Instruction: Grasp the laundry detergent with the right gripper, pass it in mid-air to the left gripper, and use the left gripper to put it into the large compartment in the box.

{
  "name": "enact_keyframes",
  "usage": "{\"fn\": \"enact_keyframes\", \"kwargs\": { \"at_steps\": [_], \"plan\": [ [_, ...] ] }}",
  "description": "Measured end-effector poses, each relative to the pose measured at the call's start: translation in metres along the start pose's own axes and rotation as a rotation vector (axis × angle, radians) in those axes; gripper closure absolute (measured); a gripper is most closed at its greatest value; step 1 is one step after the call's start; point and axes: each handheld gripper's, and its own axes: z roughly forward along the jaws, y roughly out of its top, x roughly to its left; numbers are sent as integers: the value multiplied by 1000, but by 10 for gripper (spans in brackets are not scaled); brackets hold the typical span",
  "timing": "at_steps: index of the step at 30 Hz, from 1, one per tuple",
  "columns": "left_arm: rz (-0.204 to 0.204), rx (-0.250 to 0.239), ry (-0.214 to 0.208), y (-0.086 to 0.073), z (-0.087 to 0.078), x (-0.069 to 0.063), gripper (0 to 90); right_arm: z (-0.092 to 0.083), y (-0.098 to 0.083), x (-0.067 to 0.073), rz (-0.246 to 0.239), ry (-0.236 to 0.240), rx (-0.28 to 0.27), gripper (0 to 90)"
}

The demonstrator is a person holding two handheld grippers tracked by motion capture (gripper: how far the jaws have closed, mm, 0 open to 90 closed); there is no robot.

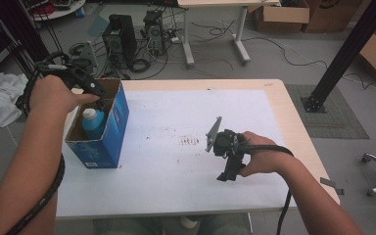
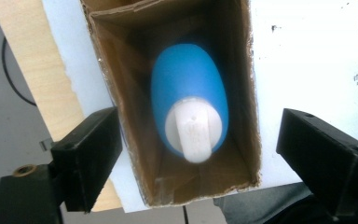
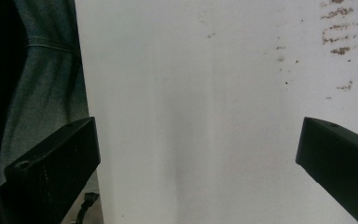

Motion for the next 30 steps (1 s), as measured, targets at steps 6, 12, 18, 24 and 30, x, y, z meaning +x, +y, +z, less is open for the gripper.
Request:
{"fn": "enact_keyframes", "kwargs": {
  "at_steps": [6,12,18,24,30],
  "plan": [
    [17,-8,3,0,-10,-7,81,0,0,0,1,0,-2,0],
    [59,-19,8,2,-21,-17,69,1,1,0,4,1,-10,0],
    [117,-33,2,2,-31,-33,32,-1,0,0,5,-1,-9,0],
    [263,-25,-14,3,-37,-58,2,-2,-2,0,12,-1,-7,0],
    [409,-10,-22,2,-33,-89,1,-3,-5,0,22,-1,2,0]
  ]
}}
